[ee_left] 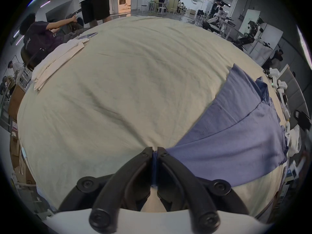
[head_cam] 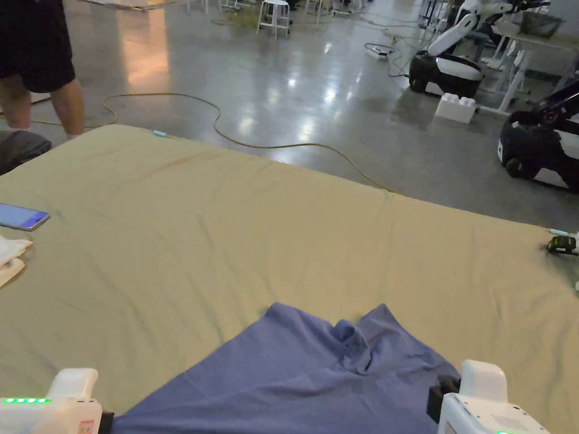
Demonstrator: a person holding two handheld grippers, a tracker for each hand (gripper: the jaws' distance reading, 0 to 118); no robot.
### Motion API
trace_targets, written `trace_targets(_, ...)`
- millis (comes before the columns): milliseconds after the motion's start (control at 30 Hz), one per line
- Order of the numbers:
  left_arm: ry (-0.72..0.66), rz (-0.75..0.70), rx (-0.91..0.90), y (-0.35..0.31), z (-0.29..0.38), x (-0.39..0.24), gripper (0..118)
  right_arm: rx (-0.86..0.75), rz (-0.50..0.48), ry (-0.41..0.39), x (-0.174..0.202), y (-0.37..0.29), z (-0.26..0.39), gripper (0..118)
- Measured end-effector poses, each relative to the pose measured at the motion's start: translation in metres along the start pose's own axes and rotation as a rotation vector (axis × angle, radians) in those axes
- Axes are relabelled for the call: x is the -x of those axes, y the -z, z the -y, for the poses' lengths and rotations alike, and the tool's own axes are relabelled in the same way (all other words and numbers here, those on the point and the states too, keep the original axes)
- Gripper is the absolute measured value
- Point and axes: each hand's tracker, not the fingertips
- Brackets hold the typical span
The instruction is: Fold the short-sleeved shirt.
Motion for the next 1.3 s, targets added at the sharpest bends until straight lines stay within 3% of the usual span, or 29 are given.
trace_targets(33,-0.002,0.002,-0.019,-0.008,0.004,-0.003,6,0.041,0.0,-0.015,-0.007,0.019,-0.011,63)
trace_targets(67,-0.009,0.009,-0.03,-0.012,0.005,-0.002,6,0.077,-0.009,-0.018,-0.014,0.033,-0.02,68)
trace_targets(133,-0.017,0.016,-0.045,-0.018,0.009,0.0,6,0.153,-0.051,-0.033,-0.029,0.071,-0.039,67)
trace_targets(300,-0.052,0.035,-0.074,-0.03,0.015,-0.004,6,0.283,-0.048,-0.115,-0.049,0.165,-0.055,68)
trace_targets(433,-0.051,0.021,-0.073,-0.031,0.018,-0.009,6,0.393,-0.128,-0.102,-0.05,0.195,-0.058,68)
trace_targets(567,-0.051,0.013,-0.068,-0.031,0.019,-0.011,6,0.432,-0.127,-0.106,-0.045,0.2,-0.053,68)
trace_targets(600,-0.049,0.01,-0.069,-0.032,0.019,-0.012,6,0.421,-0.116,-0.118,-0.043,0.207,-0.051,65)
trace_targets(633,-0.044,0.008,-0.072,-0.032,0.019,-0.013,6,0.412,-0.126,-0.133,-0.041,0.205,-0.05,50)
trace_targets(700,-0.027,-0.003,-0.069,-0.032,0.018,-0.015,6,0.387,-0.169,-0.147,-0.036,0.202,-0.046,4)
trace_targets(833,0.002,-0.02,-0.08,-0.035,0.017,-0.019,6,0.347,-0.118,-0.198,-0.025,0.19,-0.038,3)
trace_targets(967,-0.013,-0.008,-0.115,-0.042,0.015,-0.012,6,0.224,-0.125,-0.117,-0.033,0.154,-0.05,3)
trace_targets(1300,-0.007,0.05,-0.327,-0.099,-0.013,-0.009,6,-0.089,-0.089,-0.07,-0.068,0.019,-0.105,3)
